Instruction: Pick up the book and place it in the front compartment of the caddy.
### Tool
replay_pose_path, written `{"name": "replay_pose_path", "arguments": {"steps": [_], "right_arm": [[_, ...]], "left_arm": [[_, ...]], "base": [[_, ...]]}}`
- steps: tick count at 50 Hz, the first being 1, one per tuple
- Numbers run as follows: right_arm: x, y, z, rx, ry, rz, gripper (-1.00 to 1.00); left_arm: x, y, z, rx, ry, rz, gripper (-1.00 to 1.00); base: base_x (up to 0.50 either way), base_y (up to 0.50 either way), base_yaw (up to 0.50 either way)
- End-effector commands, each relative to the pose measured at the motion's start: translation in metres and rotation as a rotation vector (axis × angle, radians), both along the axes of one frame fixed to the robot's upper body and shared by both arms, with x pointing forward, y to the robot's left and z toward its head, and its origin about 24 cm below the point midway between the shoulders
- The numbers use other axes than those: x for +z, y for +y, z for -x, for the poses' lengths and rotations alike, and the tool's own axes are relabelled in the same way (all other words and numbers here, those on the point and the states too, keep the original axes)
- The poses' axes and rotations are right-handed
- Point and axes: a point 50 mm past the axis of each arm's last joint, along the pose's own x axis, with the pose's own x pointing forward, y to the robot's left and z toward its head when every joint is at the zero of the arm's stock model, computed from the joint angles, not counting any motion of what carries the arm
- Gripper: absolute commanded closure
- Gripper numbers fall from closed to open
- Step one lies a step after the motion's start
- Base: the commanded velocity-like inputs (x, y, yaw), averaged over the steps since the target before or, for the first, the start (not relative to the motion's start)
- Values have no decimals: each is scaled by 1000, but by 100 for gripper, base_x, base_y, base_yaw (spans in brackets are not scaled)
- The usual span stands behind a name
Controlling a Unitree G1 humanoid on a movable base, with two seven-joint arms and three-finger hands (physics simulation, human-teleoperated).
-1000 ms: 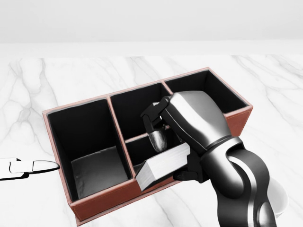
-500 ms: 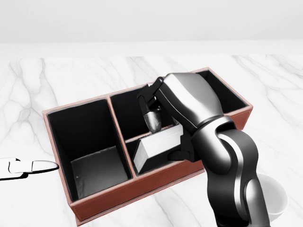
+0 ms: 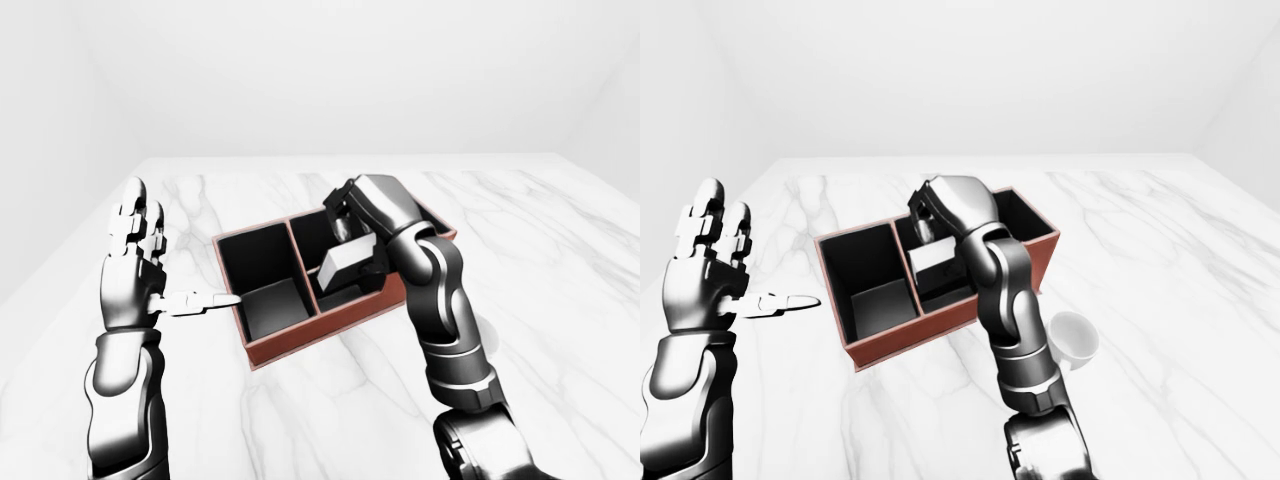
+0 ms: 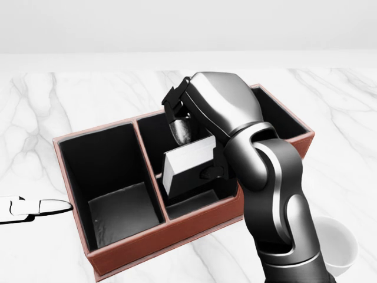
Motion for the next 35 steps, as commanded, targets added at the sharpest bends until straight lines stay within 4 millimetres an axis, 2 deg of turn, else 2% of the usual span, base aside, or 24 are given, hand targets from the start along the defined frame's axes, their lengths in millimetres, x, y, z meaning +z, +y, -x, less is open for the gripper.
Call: {"name": "replay_pose_path", "arguments": {"steps": [1,18,35], "right_arm": [[7,6,-7,-16,-48,12,100],[14,13,-22,-31,-64,17,100],[6,18,-45,-68,-44,17,100]], "left_arm": [[-1,1,-1,1,6,3,-99],[-1,1,-1,1,3,4,-99],[1,1,-1,2,-2,5,-99]], "base": [[0,0,0],[0,0,0],[0,0,0]]}}
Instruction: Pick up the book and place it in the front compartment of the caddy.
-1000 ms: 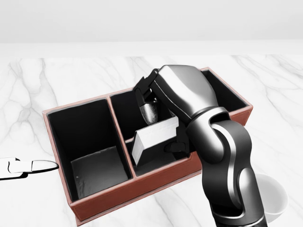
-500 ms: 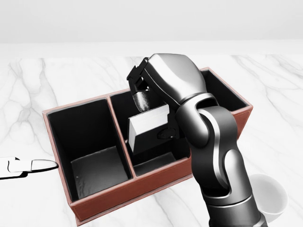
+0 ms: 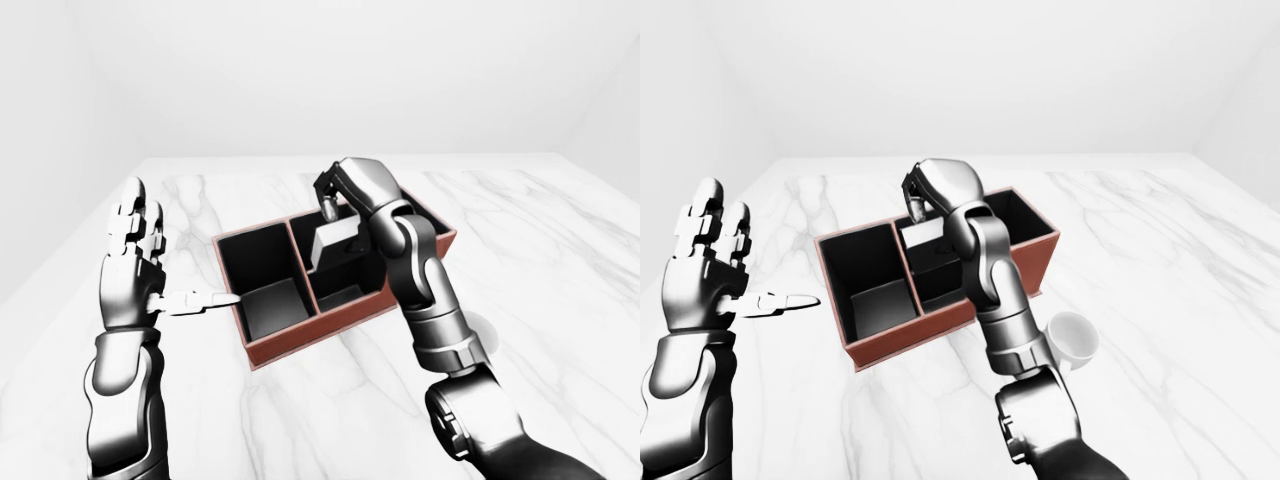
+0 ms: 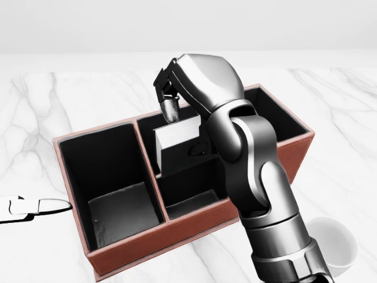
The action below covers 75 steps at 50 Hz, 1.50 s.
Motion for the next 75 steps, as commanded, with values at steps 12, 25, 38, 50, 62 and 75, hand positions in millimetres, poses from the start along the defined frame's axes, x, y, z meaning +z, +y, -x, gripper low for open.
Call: {"name": "replay_pose_path", "arguments": {"steps": [12,25,38,50,62,75], "right_arm": [[0,8,-20,-34,-18,-16,100],[4,10,-26,-47,-39,-52,100],[-2,13,-34,-55,-36,-52,100],[-7,15,-39,-60,-34,-48,100],[-4,22,-37,-43,-40,-39,100],[-2,22,-44,-45,-49,-32,100]], "left_arm": [[0,1,-1,3,2,4,-99],[1,1,0,2,-4,3,-98],[2,1,1,3,-9,3,-98],[2,2,1,5,-10,3,-99],[7,2,3,4,-32,-1,-99],[5,2,1,6,-20,0,-99]], "base": [[0,0,0],[0,0,0],[0,0,0],[0,0,0],[0,0,0],[0,0,0]]}}
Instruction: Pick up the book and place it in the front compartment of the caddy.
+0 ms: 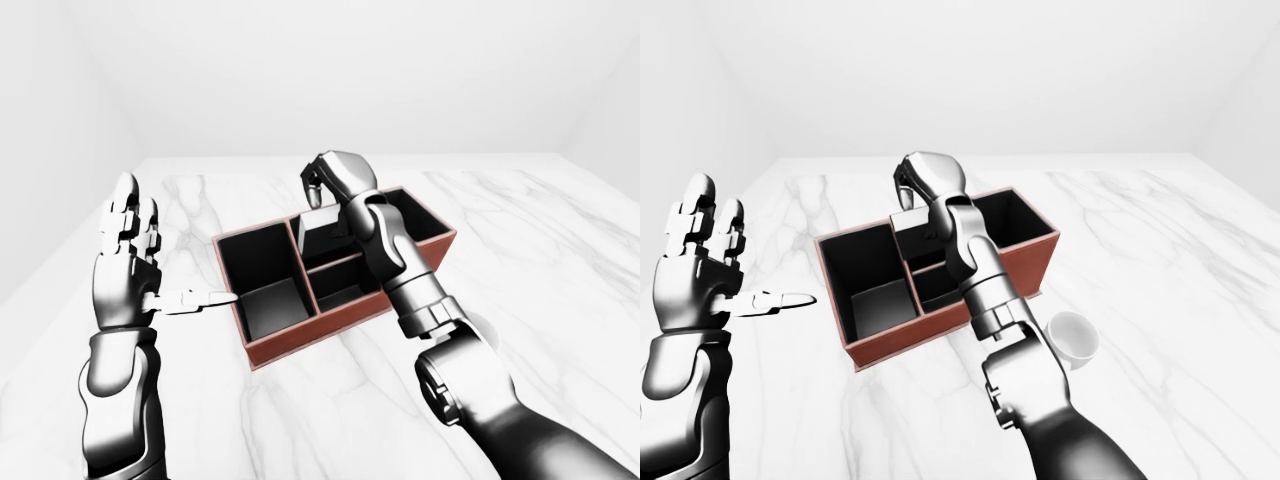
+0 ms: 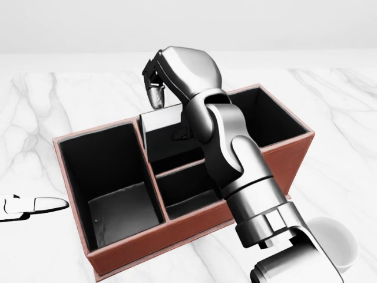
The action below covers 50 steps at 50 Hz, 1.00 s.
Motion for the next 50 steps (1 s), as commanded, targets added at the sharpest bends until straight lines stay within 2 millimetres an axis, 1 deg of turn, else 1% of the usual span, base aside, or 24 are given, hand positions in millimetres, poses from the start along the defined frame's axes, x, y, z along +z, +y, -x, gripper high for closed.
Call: {"name": "replay_pose_path", "arguments": {"steps": [1,15,31,35,40,50], "right_arm": [[10,-1,-5,-15,-50,3,100],[9,-5,-13,-35,-60,10,100],[2,1,-11,-22,-73,16,100],[-2,3,-11,-20,-79,22,100],[-7,4,-12,-22,-79,22,100],[-15,1,-17,-47,-86,35,100]], "left_arm": [[-1,0,0,1,3,0,-99],[-2,0,-1,0,8,0,-99],[1,0,1,0,-4,-3,-99],[-1,0,0,1,3,-1,-99],[2,0,2,0,-11,-5,-99],[1,0,1,1,-5,-2,-99]], "base": [[0,0,0],[0,0,0],[0,0,0],[0,0,0],[0,0,0],[0,0,0]]}}
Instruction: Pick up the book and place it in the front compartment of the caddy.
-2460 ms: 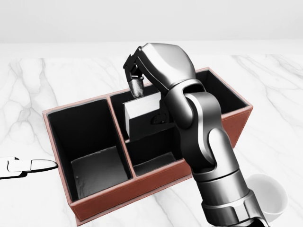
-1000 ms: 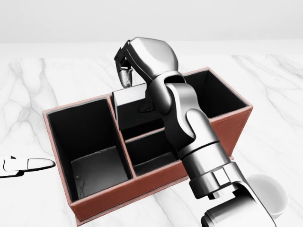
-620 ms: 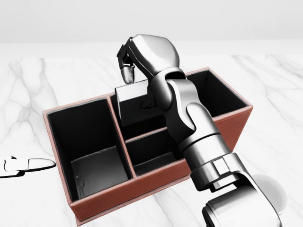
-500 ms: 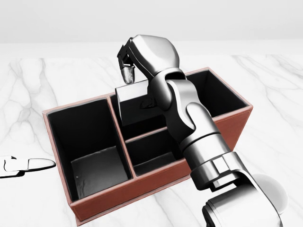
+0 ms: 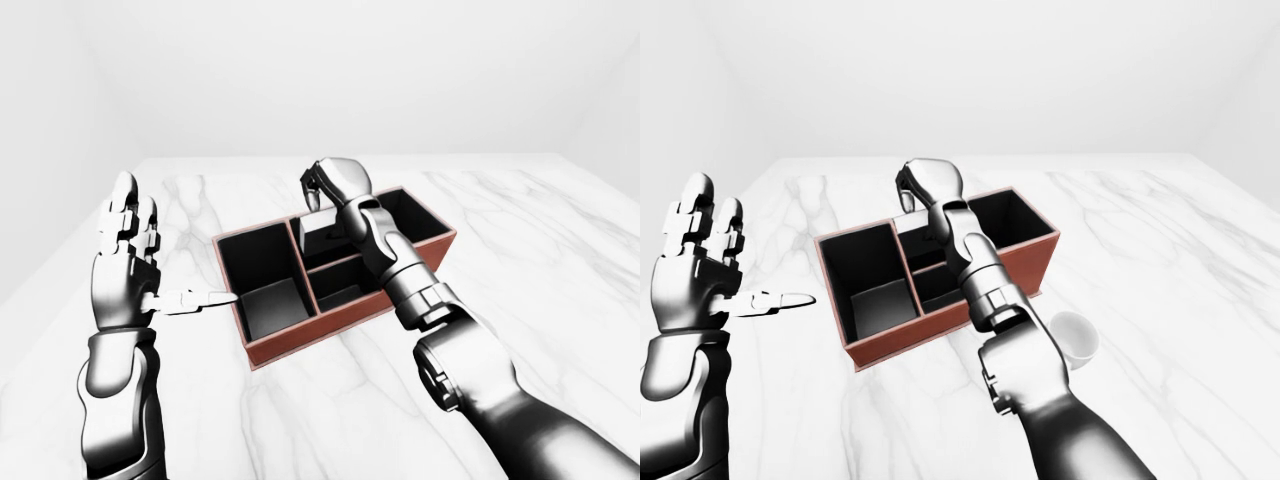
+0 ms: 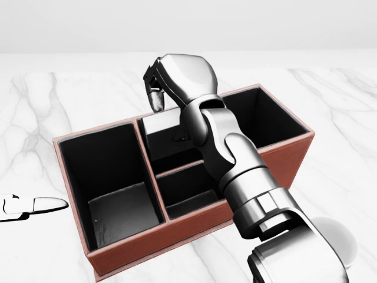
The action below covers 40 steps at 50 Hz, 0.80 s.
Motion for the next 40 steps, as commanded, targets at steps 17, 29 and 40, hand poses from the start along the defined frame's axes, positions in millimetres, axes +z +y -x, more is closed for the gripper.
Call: {"name": "replay_pose_path", "arguments": {"steps": [17,29,40], "right_arm": [[-6,-9,-7,-67,-52,11,100],[-12,-8,-7,-80,-54,14,100],[-11,-7,-8,-84,-59,10,100]], "left_arm": [[-1,0,0,-1,7,0,-99],[-1,-1,0,-1,4,0,-99],[-1,0,0,0,6,0,-99]], "base": [[0,0,0],[0,0,0],[0,0,0]]}}
